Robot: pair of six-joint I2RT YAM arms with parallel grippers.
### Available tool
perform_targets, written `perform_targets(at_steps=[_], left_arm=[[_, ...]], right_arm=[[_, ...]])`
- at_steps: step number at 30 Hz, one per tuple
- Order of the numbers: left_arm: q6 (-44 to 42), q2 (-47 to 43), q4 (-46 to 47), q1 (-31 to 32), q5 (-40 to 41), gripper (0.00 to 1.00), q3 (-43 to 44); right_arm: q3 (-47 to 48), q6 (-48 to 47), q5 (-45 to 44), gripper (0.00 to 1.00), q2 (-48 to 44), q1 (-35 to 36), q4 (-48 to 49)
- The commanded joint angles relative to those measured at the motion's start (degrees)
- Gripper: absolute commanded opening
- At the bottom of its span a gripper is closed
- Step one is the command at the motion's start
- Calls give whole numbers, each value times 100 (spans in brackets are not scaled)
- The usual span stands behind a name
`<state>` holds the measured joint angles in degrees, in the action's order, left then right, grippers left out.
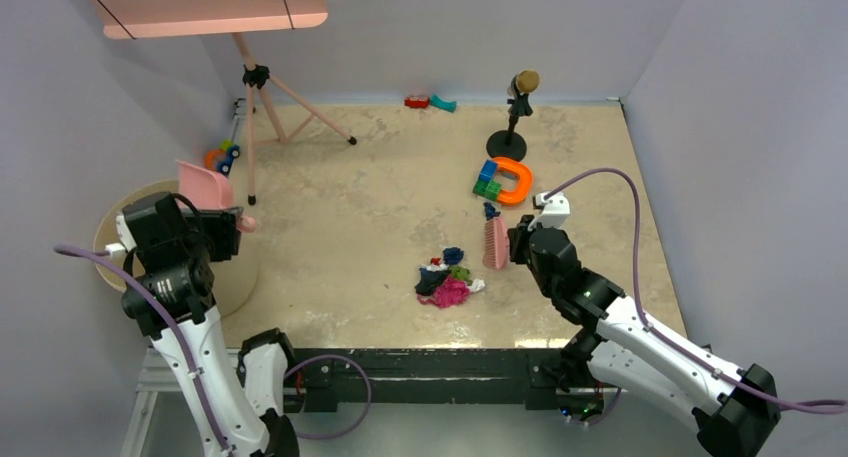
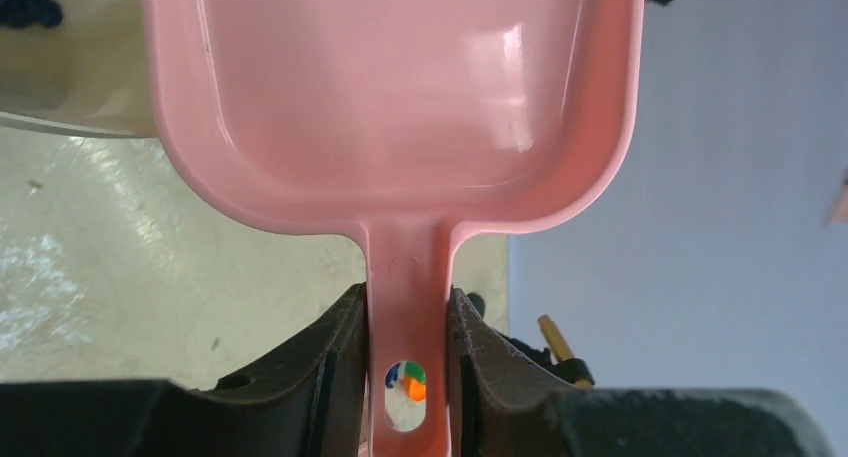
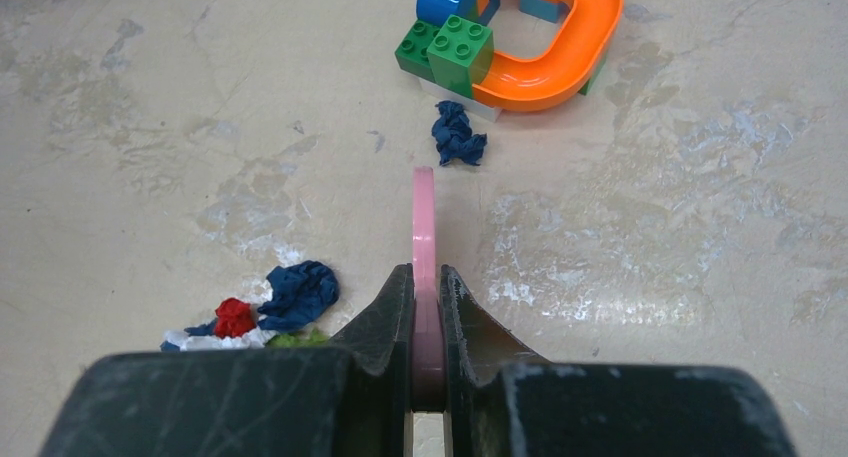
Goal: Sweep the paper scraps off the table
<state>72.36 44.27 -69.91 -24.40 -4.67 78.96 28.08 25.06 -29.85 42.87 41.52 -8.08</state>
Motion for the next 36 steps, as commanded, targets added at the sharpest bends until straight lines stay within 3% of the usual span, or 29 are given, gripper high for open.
perform_targets(at_steps=[1,4,8,12,16,20,25,31,36], left_arm=[[-234,-225,566,-27,-481,0,-736],[-850,131,492,214,-583,0,-166],[-1702,728,231,1253,-38,0,1086],[-2180,1001,654,2087,-156,0,1124],[-2550,1265,545,3269,619,0,1077],[-3085,1475,453,4395,1325,0,668],[-3646,1235,1061,5077,972,0,-674],[-3872,1205,501,6074,1743,0,-1362],[-3717,1307,181,6722,1637,0,-1839]], right_arm=[[218,28,-41,0,-22,-3,13],[215,35,-38,0,-54,-3,-6],[432,73,-27,0,-15,2,-161],[943,69,-96,0,98,-4,-479],[1481,43,-293,0,245,1,-917],[1900,-194,-881,0,586,2,-1247],[2093,-1565,-1520,0,1317,3,-969],[2140,-3527,-1010,0,2388,4,-231],[2719,-4042,-198,0,3415,5,-131]])
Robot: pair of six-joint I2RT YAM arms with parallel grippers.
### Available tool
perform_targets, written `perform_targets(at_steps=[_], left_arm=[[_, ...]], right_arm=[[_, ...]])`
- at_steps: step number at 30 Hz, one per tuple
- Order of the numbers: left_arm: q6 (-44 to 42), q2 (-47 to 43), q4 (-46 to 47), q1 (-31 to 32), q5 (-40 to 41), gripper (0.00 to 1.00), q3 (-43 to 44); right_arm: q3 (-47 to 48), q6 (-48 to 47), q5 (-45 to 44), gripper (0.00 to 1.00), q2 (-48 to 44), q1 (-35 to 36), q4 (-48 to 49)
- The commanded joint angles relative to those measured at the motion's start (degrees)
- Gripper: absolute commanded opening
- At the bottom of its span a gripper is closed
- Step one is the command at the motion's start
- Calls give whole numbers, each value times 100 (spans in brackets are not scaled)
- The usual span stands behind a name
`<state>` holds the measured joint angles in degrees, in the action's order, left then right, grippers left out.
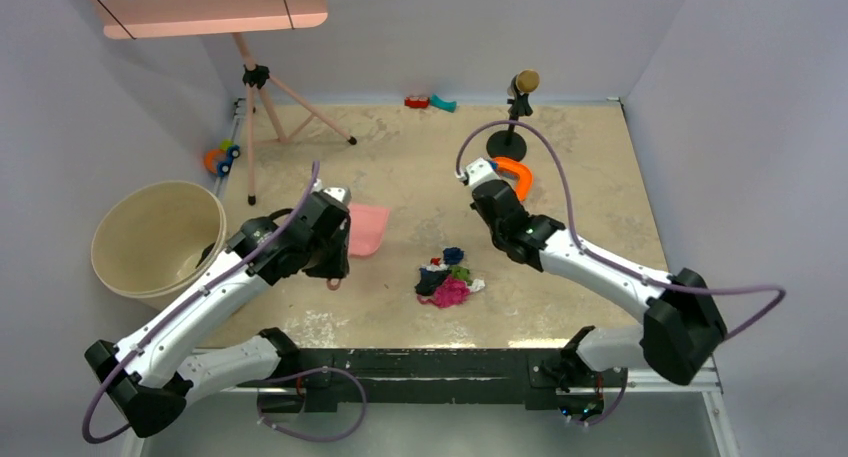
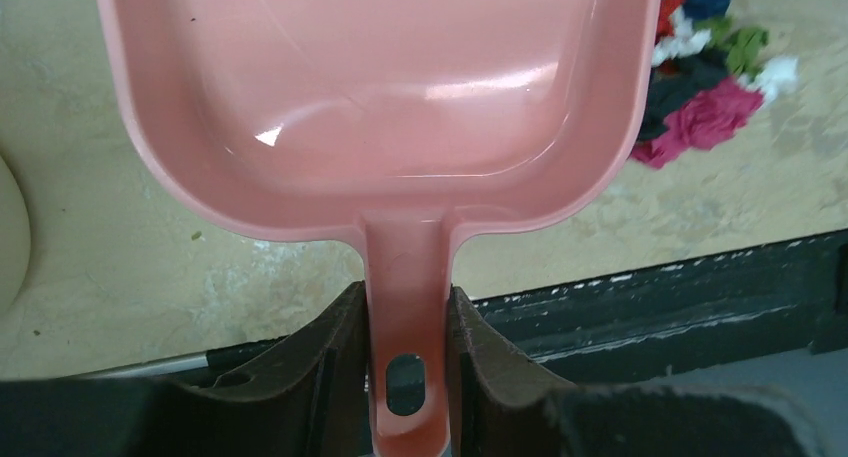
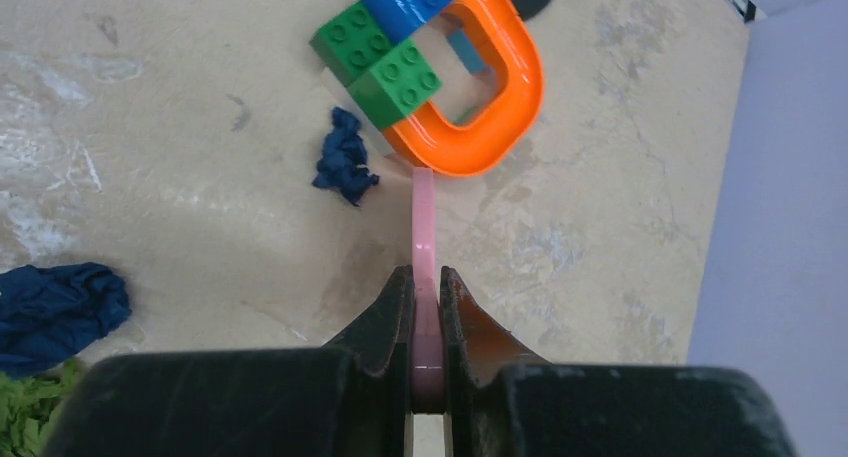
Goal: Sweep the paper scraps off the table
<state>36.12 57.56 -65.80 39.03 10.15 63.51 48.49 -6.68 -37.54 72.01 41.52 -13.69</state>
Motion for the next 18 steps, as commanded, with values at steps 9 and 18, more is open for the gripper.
perform_targets(at_steps=[9,18], left_arm=[[215,-642,-49,606,-160,0,-968],[207,-1058,-190,599,-60,0,-952]], right_arm=[[1342,-750,2419,0,1045,342,40],[1697,705,2922,0,-504,351,-1508]])
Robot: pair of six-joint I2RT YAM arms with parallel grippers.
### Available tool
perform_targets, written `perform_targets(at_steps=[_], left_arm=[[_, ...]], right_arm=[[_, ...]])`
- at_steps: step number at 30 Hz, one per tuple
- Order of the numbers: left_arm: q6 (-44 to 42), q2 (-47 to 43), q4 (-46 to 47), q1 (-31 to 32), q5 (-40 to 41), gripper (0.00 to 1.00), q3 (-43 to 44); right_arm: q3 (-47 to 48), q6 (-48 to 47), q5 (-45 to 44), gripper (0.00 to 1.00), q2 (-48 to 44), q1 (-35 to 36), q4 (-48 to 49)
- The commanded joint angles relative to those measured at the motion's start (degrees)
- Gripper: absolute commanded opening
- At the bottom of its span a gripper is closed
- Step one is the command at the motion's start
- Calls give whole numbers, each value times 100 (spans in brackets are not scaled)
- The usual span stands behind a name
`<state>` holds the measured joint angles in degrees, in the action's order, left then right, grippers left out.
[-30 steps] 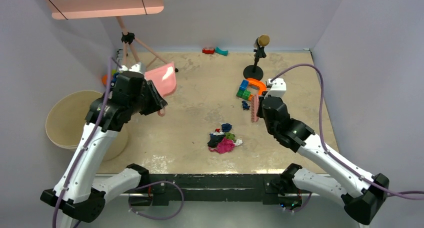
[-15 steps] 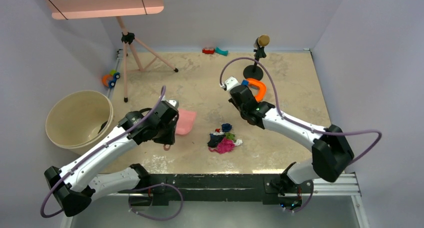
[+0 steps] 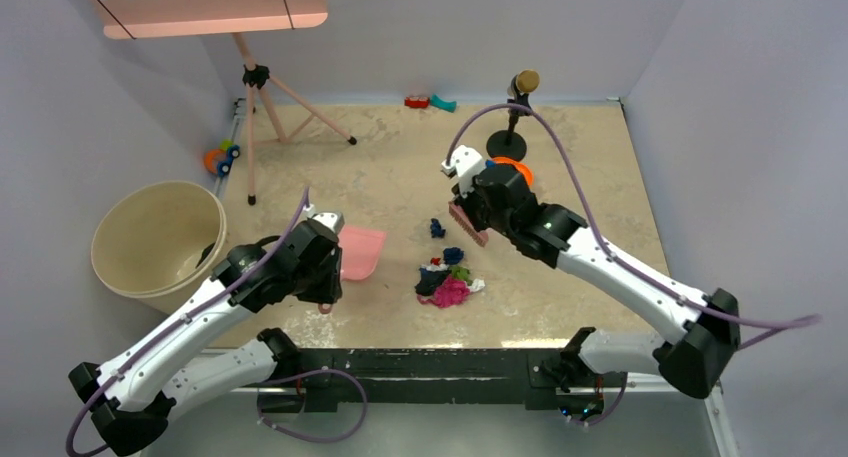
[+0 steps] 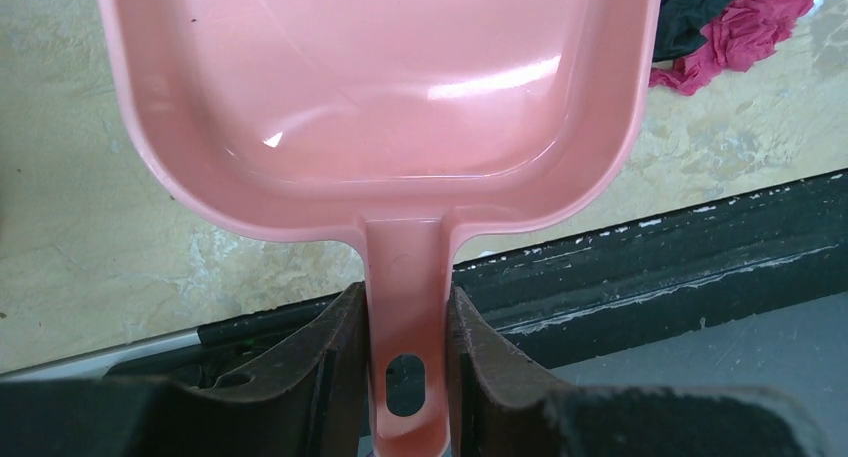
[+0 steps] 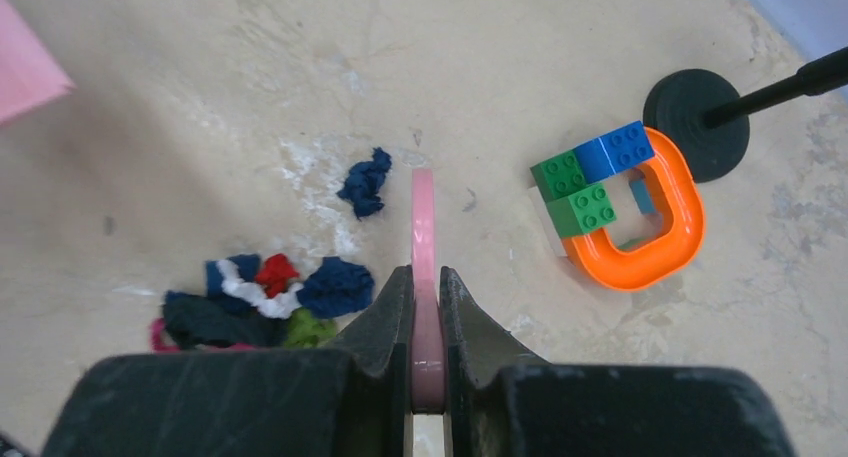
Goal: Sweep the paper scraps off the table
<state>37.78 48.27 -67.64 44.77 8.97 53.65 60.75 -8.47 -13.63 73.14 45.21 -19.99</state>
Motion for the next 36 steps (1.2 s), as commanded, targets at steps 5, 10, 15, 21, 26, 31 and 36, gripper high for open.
perform_targets(at_steps=[5,10,15,21,26,31,36], left_arm=[[-21,-155,-23,23,87,0,52],[-114,-174,-6,23,154,0,87],[-144,-166,-5,25,134,0,72],[-242,-126,93,24,-96,0,-2],[-283,53,64,23,-156,0,29],[-289,89,90,24,-141,0,3],[-289,127,101,25,-159,0,-11]], right_arm=[[698,1176,2822,0,-873,118,-2211],[9,980,3786,0,-1400,742,-1659],[-247,663,3526,0,-1189,759,-1568],[-309,-60,3222,0,-467,761,-1308],[45,-888,2957,0,375,755,-1209],[735,-1231,1813,0,1160,708,-1076],[1414,-1288,1102,0,1206,578,-918]])
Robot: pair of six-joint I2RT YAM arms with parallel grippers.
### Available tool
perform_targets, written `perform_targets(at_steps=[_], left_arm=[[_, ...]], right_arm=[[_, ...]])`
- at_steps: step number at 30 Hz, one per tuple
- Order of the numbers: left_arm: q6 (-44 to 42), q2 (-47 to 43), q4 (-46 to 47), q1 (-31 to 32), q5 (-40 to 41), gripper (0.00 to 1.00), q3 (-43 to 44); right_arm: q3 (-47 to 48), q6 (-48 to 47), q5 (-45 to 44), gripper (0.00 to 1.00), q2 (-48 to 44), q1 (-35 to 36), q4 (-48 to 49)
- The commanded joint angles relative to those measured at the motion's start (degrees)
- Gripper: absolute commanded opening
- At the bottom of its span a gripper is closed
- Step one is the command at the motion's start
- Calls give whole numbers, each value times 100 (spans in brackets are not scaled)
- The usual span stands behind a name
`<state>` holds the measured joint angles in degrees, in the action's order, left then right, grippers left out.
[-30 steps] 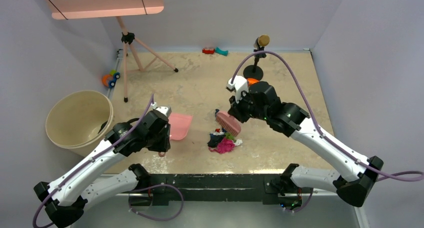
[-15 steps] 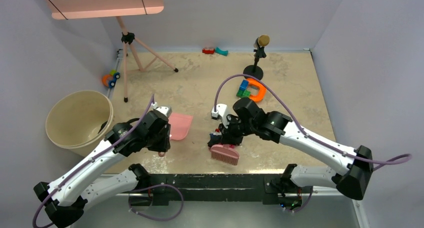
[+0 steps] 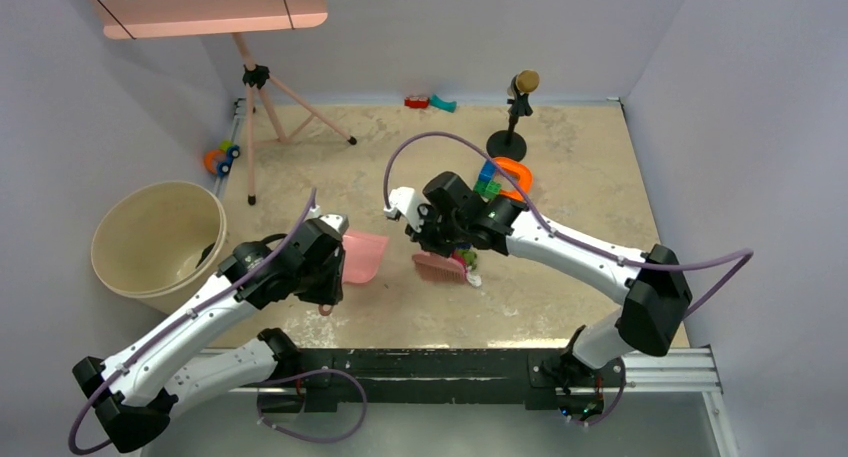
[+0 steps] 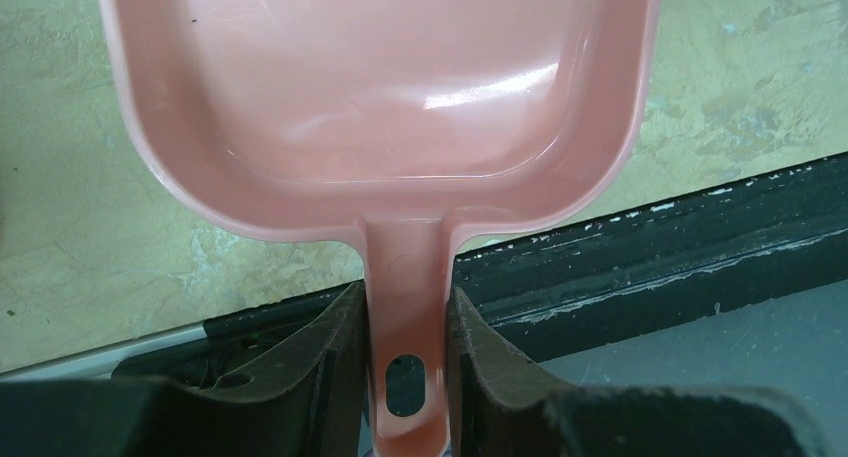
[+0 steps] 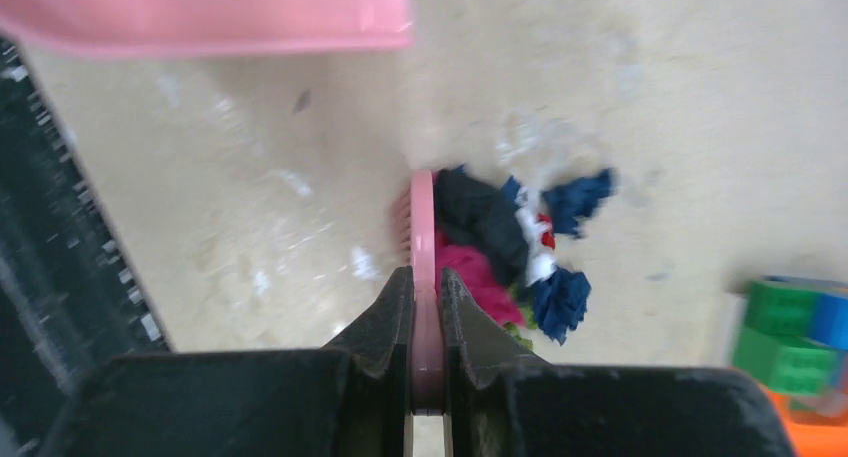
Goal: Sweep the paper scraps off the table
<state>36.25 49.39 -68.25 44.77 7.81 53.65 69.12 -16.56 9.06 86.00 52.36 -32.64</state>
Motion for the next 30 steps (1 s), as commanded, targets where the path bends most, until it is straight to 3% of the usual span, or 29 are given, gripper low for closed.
perform_targets(at_steps=[1,6,10,13,16,22,30], left_arm=[[-143,32,163,27,-50,0,-15],[-168,79,193,29,-84,0,-21],[-289,78,362,25,-365,0,-103],[-418,280,538,35,-584,0,-154],[-437,586,643,122,-280,0,-86],[-476,1589,1041,653,-28,0,131],[-719,2354,1843,1200,-374,0,88]], right_arm=[[704,-482,-1245,0,-108,-146,354],[1244,-493,-988,0,-308,-147,139],[1086,-251,-989,0,-776,-143,241],[757,108,-1877,0,-1209,-162,471],[529,413,-2978,0,-1381,-334,532],[395,403,-3598,0,-1058,-969,544],[251,167,-3120,0,-216,-1321,1427]])
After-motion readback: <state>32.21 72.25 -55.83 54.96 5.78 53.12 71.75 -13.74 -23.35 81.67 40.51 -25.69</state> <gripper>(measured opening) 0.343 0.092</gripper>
